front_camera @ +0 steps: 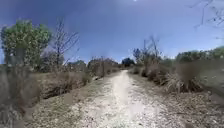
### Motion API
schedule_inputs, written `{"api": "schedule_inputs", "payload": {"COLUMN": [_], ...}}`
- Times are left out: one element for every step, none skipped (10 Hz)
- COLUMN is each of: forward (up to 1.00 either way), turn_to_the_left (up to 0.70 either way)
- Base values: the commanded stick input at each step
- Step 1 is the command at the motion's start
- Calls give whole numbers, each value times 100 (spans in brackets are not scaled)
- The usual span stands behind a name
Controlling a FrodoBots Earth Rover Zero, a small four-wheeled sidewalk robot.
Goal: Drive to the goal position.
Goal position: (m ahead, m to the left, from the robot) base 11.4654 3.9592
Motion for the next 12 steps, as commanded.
{"api": "schedule_inputs", "payload": {"forward": [50,50,50,50,50,50,50,50,50,50,50,50], "turn_to_the_left": [0,0,0,0,0,0,0,0,0,0,0,-13]}}
